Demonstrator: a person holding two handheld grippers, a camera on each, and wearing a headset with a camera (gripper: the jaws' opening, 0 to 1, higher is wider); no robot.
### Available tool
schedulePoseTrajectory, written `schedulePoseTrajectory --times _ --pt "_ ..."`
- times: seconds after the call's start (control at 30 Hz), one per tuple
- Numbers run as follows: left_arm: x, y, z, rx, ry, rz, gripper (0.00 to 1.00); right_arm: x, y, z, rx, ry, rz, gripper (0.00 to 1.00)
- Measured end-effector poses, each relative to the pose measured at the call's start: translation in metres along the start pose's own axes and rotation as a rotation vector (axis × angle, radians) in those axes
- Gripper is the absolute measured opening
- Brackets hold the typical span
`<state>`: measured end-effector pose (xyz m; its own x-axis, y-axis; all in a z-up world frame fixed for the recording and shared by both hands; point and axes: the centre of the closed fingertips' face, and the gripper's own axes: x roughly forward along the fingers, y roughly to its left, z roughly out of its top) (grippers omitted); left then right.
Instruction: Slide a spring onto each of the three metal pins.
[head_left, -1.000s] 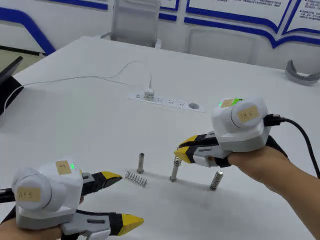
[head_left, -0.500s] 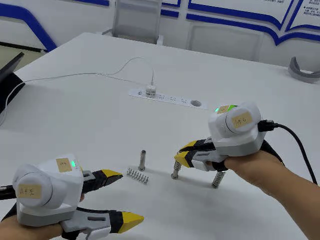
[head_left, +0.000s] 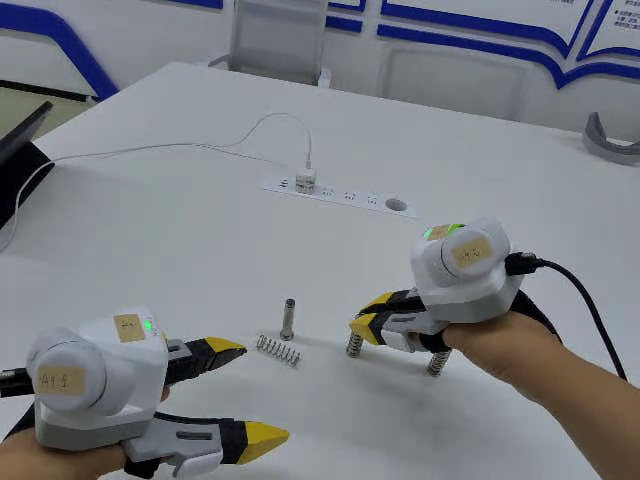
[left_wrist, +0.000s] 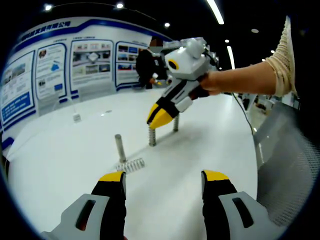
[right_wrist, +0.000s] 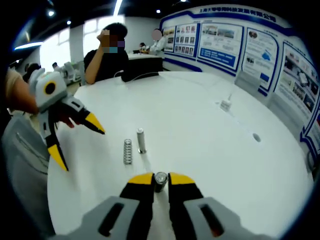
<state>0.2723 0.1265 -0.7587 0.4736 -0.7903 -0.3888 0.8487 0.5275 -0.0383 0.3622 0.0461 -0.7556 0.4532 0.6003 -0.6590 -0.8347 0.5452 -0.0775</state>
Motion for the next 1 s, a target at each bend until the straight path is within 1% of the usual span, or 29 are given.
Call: schedulePoseTrajectory --times 0.13,0.2,0.53,0.77,1.0 --pt "0.001 -0.001 0.001 0.001 0.000 -0.004 0.62 0.003 0.001 -0.004 0.002 0.013 0.001 0.12" --pt "0.002 -0.001 0.001 0.002 -0.001 -0.006 0.62 0.003 0.001 -0.003 0.005 0.007 0.000 0.12" --pt "0.001 -0.001 0.003 0.004 -0.003 -0.005 0.62 0.000 -0.001 -0.005 0.004 0.011 -0.011 0.14" --pt "0.001 -0.002 0.003 0.008 -0.001 -0.007 0.62 -0.006 0.000 -0.013 0.009 0.015 -0.022 0.16" --pt "0.001 -0.002 0.005 0.012 -0.001 -0.008 0.62 -0.010 0.006 -0.022 0.019 0.021 -0.020 0.16"
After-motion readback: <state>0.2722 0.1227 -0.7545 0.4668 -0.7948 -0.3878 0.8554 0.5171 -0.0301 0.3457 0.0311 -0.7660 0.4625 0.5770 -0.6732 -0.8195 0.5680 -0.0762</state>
